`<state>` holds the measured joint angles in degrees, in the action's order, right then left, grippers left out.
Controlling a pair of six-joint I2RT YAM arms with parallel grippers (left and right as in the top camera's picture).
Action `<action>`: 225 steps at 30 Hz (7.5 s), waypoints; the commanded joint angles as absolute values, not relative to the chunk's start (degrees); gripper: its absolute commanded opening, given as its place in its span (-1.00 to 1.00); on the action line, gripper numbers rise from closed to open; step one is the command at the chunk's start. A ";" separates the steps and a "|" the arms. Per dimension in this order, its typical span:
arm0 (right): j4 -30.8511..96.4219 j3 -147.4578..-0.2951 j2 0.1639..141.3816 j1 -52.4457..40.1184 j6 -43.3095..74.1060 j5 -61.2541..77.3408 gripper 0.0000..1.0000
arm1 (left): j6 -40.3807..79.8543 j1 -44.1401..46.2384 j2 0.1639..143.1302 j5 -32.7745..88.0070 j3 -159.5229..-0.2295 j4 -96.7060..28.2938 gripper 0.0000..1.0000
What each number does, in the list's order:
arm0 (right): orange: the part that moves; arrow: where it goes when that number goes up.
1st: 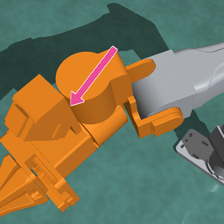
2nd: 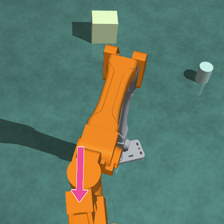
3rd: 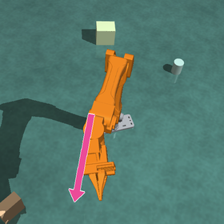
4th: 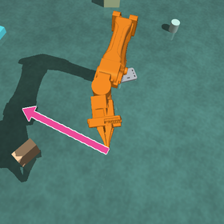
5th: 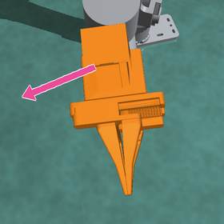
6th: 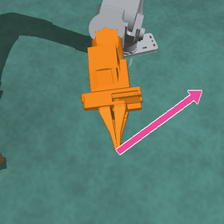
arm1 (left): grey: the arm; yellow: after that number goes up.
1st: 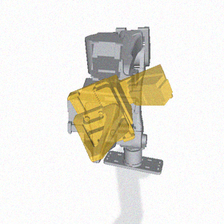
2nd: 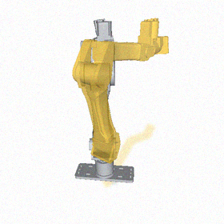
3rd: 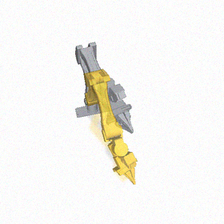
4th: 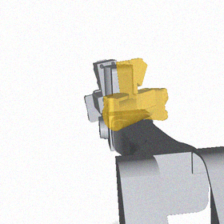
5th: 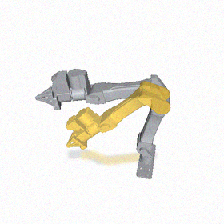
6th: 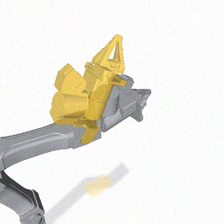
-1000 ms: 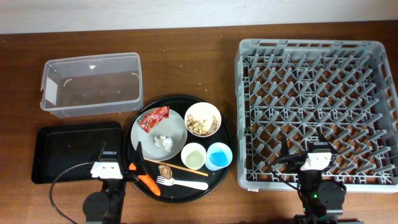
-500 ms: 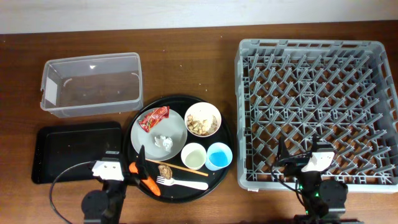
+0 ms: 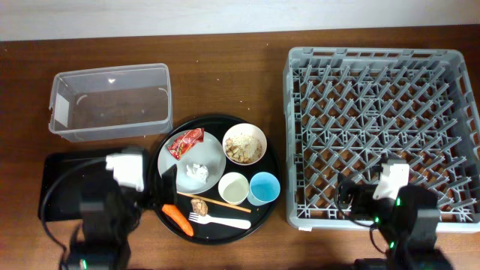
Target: Sort waste into correct bins and load items into the dishwasher rack
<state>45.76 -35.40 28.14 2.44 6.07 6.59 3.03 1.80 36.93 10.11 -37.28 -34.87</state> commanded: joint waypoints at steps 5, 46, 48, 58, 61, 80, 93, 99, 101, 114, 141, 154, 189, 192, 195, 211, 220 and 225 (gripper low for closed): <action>59.44 -54.46 53.15 2.66 6.48 7.07 0.97 | 3.60 2.61 65.56 12.34 -60.05 -53.34 0.99; 63.48 -55.83 67.83 2.66 6.48 6.66 0.97 | 3.60 1.43 95.70 1.80 -87.00 -48.45 -0.99; 63.48 -55.83 67.83 2.66 6.48 6.66 0.97 | 3.60 -0.99 97.65 1.06 -86.98 -44.88 -0.82; 63.46 -55.83 67.83 2.66 6.46 6.66 0.97 | 3.55 -1.37 98.28 6.70 -88.99 -45.95 0.79; 63.26 -55.83 67.83 2.66 6.48 6.66 0.97 | 3.53 3.36 97.82 9.78 -88.95 -51.86 0.67; 63.26 -55.83 67.83 2.66 6.46 6.66 0.97 | 2.70 16.14 113.03 -9.47 -81.78 -53.41 0.65; 63.29 -55.83 67.83 2.66 6.46 6.66 0.97 | 2.72 16.14 107.94 -8.86 -88.07 -63.72 -1.00; 63.31 -55.83 67.83 2.66 6.46 6.66 0.97 | 2.76 11.77 98.15 -10.61 -92.36 -60.82 -0.99; 63.31 -55.83 67.83 2.66 6.46 6.66 0.97 | 3.33 7.51 96.73 -10.57 -92.36 -56.38 -0.99; 63.70 -55.83 67.83 2.66 6.46 6.66 0.97 | 3.79 -3.38 99.33 1.91 -92.09 -51.13 0.96; 63.75 -55.83 67.88 2.66 6.31 6.68 0.96 | 11.14 27.88 96.55 17.30 -67.64 -60.80 0.17; 63.77 -55.83 67.88 2.66 6.31 6.68 0.97 | 11.05 24.43 96.36 15.88 -70.41 -61.63 -0.99; 39.79 -56.21 67.88 2.66 -12.64 83.79 0.97 | -28.71 18.35 96.05 77.93 -88.38 -57.80 -0.99; 39.57 -56.21 67.88 2.66 -12.67 85.08 0.96 | -28.29 18.35 96.12 77.87 -88.38 -57.43 -0.99; 39.62 -56.21 67.88 2.66 -12.64 85.03 0.97 | -27.70 18.09 96.12 74.15 -88.38 -57.45 -0.99; 39.83 -56.21 67.88 2.61 -12.60 87.99 0.99 | -21.93 19.79 98.94 70.98 -88.38 -53.87 -0.99; 40.66 -56.18 67.88 2.61 -12.60 80.47 0.99 | -17.45 20.36 98.94 77.82 -88.38 -49.28 -0.99; 39.57 -56.18 67.88 2.61 -12.62 80.31 0.99 | -17.34 21.80 98.94 78.89 -88.38 -49.30 -1.00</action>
